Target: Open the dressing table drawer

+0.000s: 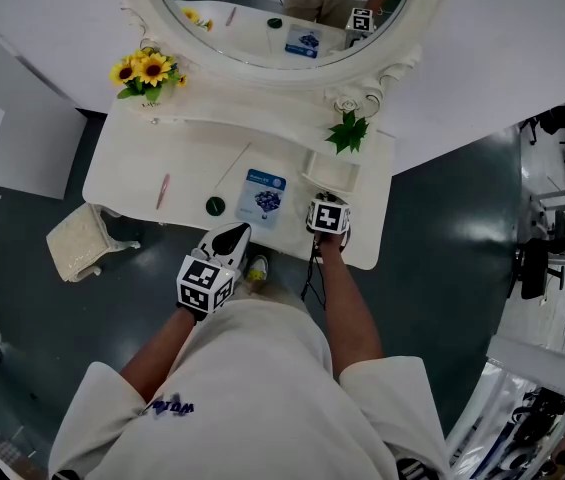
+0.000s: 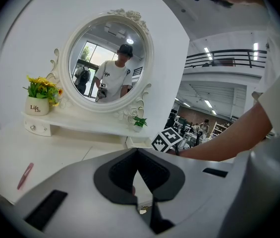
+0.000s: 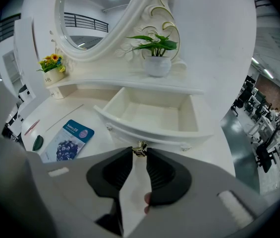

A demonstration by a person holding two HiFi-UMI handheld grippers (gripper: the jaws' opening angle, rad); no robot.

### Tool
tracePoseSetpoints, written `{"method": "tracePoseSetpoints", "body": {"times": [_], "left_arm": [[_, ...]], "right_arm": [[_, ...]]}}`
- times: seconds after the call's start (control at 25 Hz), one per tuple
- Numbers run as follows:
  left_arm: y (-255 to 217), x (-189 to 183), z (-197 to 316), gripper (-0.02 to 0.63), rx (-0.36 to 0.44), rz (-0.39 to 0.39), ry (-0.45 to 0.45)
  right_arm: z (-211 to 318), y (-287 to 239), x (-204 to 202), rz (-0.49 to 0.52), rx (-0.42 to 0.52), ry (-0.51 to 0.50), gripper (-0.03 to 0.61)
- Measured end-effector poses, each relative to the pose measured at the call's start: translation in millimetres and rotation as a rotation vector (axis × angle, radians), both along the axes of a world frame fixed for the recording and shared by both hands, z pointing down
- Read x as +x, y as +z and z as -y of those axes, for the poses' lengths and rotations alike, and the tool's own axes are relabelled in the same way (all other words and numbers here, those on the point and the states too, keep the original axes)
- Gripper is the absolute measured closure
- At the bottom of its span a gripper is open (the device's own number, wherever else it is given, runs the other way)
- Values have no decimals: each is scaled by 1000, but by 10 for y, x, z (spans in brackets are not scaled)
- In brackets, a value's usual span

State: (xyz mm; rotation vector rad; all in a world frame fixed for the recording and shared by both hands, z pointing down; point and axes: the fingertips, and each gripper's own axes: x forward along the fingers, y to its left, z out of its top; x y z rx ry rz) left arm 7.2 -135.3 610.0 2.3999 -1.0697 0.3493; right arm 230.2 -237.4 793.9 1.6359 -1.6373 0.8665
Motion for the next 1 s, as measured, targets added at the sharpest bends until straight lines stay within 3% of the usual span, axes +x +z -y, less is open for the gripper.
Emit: {"method": "tracePoseSetpoints", "body": {"times": [0.76, 1.0], "left_arm": [[-16, -79, -50, 606, 2, 11, -2], [-52, -35, -81, 606, 5, 18, 23]], "right_arm": [[0, 54, 4, -14, 0, -16, 479], [26, -82, -85, 30, 7, 10, 477]]}}
